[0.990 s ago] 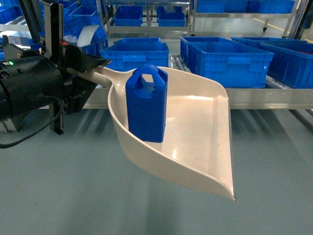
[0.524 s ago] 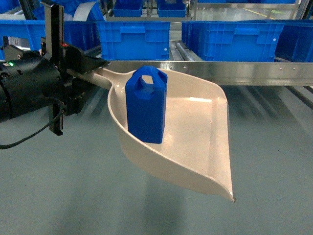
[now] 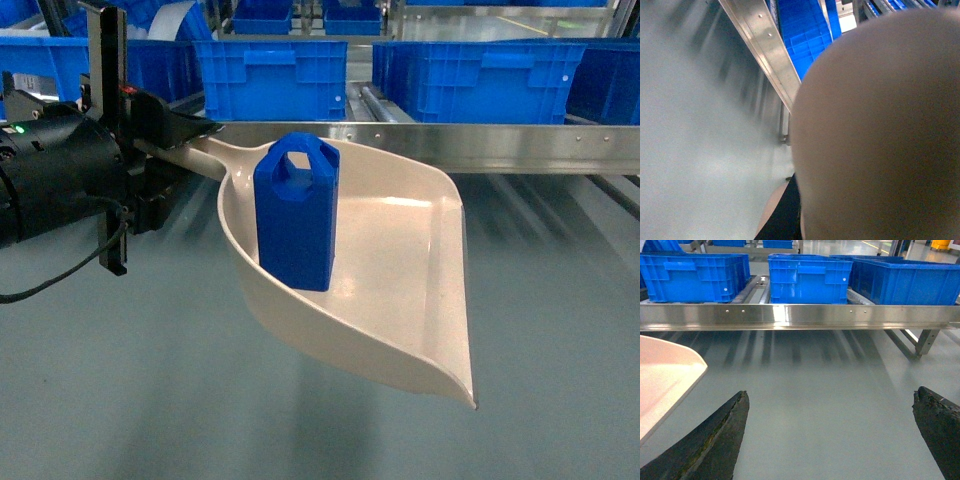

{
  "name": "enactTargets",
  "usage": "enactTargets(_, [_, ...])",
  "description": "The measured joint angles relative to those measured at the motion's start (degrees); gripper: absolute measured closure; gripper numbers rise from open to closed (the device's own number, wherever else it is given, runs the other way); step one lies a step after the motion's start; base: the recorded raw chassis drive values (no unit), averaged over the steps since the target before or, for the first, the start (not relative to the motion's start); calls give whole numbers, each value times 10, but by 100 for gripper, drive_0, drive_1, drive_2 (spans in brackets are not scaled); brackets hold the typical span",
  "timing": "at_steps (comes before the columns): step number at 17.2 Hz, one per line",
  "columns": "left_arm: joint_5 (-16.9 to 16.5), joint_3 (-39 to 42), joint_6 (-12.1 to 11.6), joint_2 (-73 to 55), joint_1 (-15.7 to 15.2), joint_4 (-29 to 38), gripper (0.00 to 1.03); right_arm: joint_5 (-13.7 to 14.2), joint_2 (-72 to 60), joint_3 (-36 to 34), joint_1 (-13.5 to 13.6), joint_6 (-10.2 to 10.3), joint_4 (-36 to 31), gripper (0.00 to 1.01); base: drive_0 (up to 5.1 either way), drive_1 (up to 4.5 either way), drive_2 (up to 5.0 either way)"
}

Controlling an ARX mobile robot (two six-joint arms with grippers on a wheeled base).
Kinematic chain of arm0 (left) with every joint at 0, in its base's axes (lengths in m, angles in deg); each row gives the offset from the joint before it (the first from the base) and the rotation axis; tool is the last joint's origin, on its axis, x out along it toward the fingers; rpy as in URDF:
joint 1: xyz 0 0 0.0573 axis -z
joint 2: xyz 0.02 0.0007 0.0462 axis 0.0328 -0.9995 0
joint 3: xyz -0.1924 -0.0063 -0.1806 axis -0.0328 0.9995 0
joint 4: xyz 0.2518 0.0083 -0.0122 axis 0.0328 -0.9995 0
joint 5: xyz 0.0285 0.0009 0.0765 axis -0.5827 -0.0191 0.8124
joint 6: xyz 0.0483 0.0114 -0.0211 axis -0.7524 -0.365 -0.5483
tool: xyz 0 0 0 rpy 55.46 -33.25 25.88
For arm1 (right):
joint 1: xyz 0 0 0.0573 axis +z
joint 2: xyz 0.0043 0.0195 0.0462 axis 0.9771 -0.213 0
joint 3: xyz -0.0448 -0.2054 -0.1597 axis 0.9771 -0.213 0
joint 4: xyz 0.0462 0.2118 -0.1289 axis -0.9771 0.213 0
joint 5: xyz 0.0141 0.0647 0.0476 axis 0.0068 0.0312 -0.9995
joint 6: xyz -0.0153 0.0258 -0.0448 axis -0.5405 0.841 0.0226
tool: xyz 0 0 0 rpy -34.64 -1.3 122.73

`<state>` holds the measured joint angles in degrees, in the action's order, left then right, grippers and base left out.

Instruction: Place part in tray to right shelf

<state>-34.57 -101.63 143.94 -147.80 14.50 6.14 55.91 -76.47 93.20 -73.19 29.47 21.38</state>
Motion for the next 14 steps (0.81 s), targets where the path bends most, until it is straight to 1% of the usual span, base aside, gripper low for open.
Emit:
enactTargets(10, [-1, 0, 0, 0, 1, 1, 86, 0, 0, 0, 0, 0, 1, 3, 20, 398, -357])
enactTargets(14, [0, 0, 0, 0, -1, -2, 86, 0, 0, 0, 0, 0, 0, 3, 272, 233, -497])
